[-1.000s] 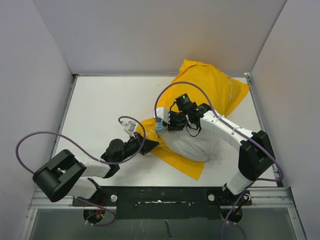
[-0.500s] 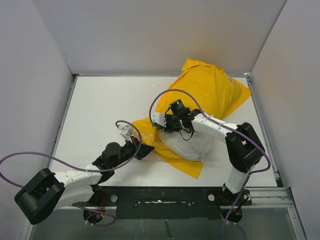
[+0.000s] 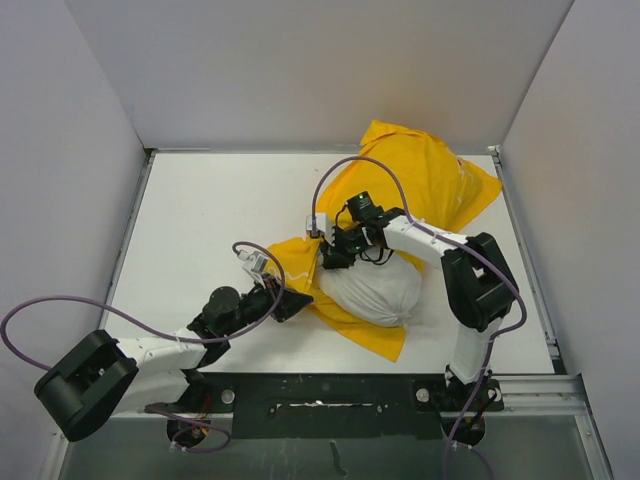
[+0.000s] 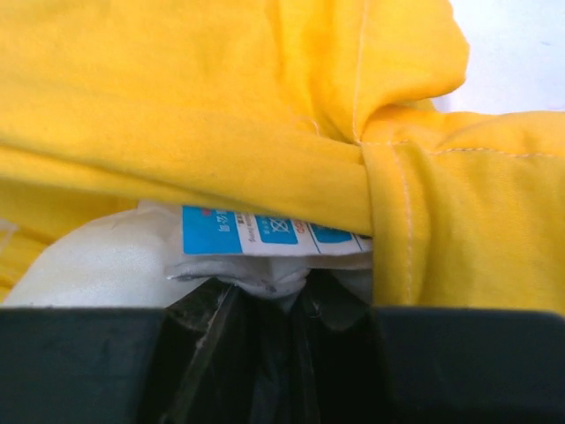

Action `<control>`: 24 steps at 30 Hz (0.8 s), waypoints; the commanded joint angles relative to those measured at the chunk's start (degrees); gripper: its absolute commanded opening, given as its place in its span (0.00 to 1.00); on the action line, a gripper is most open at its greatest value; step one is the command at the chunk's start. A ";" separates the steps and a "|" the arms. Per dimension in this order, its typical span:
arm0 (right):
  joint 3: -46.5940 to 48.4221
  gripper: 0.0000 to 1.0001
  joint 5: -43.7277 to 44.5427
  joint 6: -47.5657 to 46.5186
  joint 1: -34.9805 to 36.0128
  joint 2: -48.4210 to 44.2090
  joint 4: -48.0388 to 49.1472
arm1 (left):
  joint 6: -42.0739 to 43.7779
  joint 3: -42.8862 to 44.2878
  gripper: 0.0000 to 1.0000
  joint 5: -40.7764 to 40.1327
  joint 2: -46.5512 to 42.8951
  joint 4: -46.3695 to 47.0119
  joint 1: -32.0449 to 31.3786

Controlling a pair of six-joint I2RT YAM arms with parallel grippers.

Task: Put the pillow into the pillowcase
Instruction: Stuff the pillow into the pillowcase.

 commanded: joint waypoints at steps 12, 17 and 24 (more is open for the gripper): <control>2.34 0.41 -11.45 7.93 -4.55 6.07 -7.16 | -16.88 13.19 0.00 6.75 22.13 31.61 2.81; 3.96 0.47 -19.84 -0.18 -7.84 -0.73 -14.66 | -19.44 5.59 0.00 2.46 30.75 35.83 7.00; 6.27 0.75 -23.33 -14.84 -8.66 -14.55 -28.07 | -16.87 3.19 0.00 5.32 31.92 35.73 7.12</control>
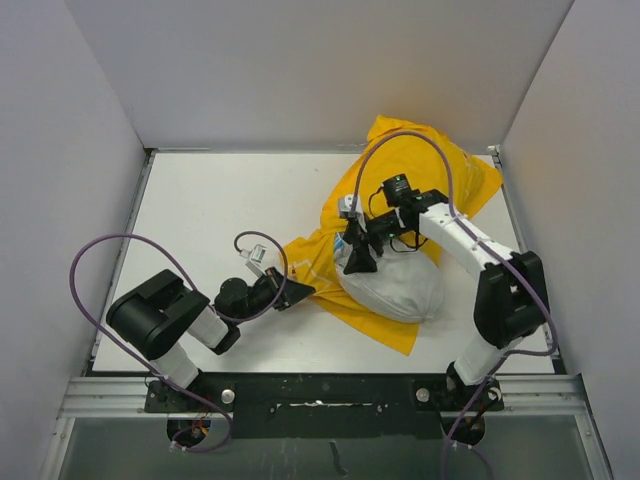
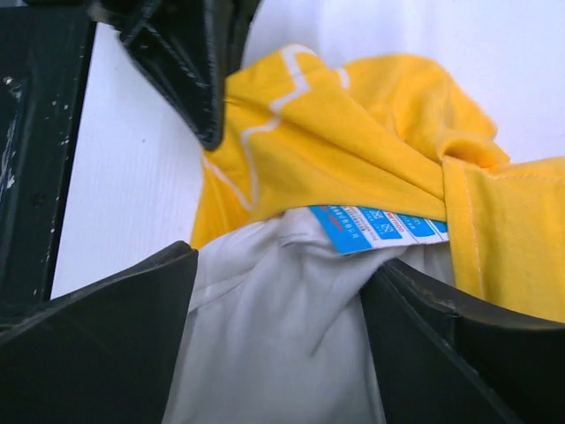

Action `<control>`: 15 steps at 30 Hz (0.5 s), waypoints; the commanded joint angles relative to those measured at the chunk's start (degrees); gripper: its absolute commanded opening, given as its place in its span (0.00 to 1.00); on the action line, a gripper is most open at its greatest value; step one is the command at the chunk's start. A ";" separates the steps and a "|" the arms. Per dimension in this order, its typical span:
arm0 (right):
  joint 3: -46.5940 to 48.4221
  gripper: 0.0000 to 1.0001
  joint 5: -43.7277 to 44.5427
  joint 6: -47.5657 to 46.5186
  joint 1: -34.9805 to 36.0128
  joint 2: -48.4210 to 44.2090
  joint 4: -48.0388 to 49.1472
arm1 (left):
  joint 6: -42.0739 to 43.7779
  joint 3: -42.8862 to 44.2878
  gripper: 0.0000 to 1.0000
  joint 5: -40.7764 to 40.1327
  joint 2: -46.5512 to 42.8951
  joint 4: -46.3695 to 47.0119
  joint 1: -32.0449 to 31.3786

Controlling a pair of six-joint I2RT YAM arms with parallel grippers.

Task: Put the pillow into the pillowcase
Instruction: Stuff the pillow into the pillowcase.

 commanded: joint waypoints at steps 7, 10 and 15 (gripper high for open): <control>2.77 0.76 5.11 -11.44 2.48 -16.09 -11.48 | 1.24 1.92 0.00 4.18 -1.88 8.76 0.31; 1.66 0.53 14.22 -7.87 6.74 -14.98 -8.55 | 1.33 2.72 0.00 5.44 -3.20 7.68 0.31; -1.02 0.25 25.60 0.12 8.51 -7.97 -0.25 | 2.40 3.32 0.00 6.79 -7.69 4.11 0.30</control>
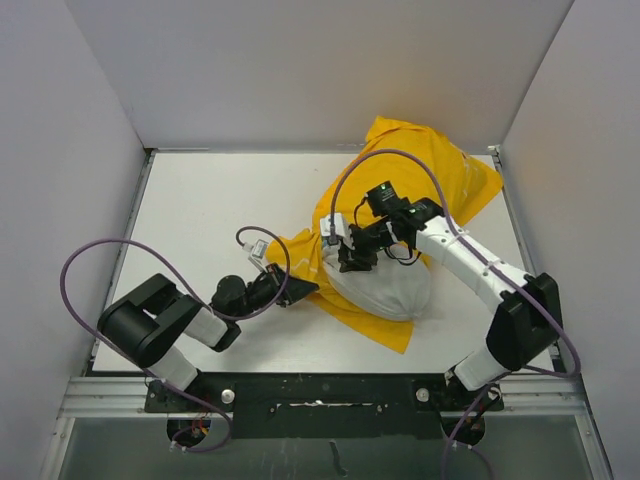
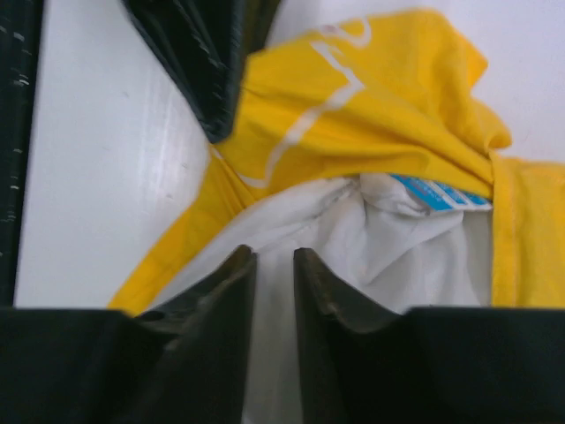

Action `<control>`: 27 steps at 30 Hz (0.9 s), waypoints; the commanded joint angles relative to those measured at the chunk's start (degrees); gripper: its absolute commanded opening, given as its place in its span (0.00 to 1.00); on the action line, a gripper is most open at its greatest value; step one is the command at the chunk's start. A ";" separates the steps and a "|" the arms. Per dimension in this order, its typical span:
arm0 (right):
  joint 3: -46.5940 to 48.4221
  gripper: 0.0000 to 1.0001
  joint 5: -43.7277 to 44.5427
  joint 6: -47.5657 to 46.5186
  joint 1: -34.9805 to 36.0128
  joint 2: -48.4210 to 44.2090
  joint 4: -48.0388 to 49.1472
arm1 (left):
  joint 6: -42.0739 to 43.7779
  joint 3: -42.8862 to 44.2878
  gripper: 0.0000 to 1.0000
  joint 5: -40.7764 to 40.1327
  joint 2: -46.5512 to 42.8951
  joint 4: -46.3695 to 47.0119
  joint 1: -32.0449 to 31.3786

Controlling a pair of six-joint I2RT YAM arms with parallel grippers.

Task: Put the pillow into the pillowcase
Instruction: Stuff the pillow into the pillowcase.

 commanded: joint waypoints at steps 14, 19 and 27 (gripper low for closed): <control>11.23 0.21 3.45 3.35 -1.22 25.65 -1.45 | 14.60 2.17 0.00 -9.53 -25.30 -34.06 -0.06; 15.40 0.40 -10.63 -6.99 -1.95 18.85 -16.25 | 17.76 4.08 0.14 -18.25 -32.10 -49.98 0.39; 5.08 0.85 -12.56 -9.85 -5.03 -2.70 -11.37 | 20.31 6.31 0.45 -17.21 -48.05 -63.85 0.09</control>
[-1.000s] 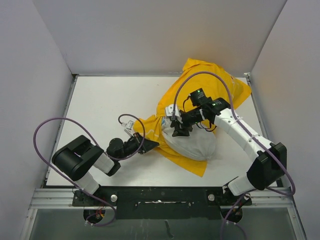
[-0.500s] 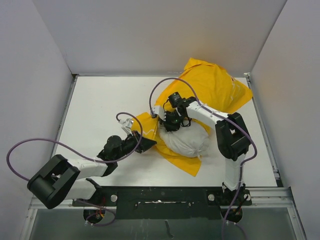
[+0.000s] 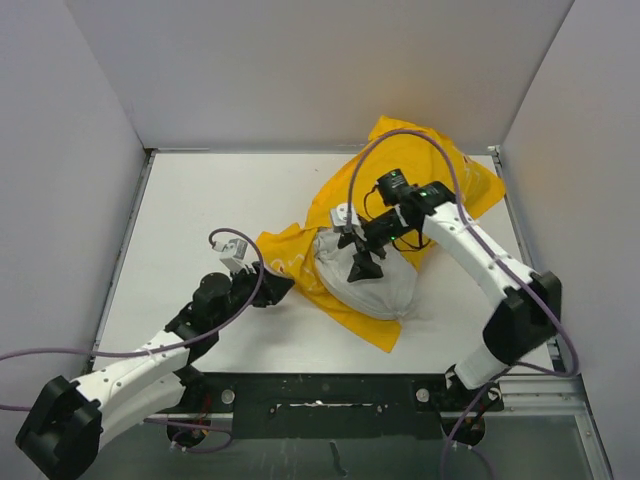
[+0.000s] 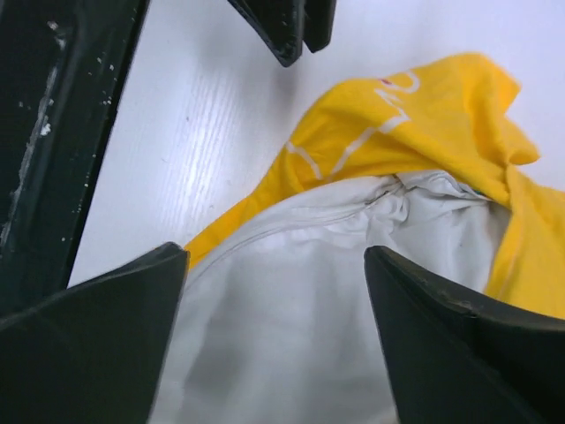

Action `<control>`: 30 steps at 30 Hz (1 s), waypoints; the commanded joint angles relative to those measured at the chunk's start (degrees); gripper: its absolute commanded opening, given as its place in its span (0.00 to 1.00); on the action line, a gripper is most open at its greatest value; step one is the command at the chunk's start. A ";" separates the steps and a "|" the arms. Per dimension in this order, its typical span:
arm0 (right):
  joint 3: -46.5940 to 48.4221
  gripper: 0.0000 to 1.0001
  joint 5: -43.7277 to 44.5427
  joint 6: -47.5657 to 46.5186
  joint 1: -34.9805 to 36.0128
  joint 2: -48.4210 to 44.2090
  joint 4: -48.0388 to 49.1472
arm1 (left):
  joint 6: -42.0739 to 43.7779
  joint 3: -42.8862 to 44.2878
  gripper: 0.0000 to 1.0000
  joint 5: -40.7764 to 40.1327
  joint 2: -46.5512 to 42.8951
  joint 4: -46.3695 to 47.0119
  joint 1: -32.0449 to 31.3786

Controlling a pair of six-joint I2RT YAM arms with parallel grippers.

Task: Put the pillow into the pillowcase
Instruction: Stuff the pillow into the pillowcase.

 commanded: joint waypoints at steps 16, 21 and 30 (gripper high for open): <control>-25.00 0.86 -14.81 -6.20 -10.11 -22.24 15.78 | 5.01 22.81 0.27 -30.84 16.47 -9.99 -19.38; -25.05 0.82 -4.80 -8.32 -4.37 -22.14 16.12 | 6.54 28.02 0.31 -32.62 23.00 -13.68 -15.79; -23.21 0.78 1.62 -9.36 0.66 -17.95 16.30 | 6.56 30.06 0.36 -24.68 29.85 -12.18 -9.96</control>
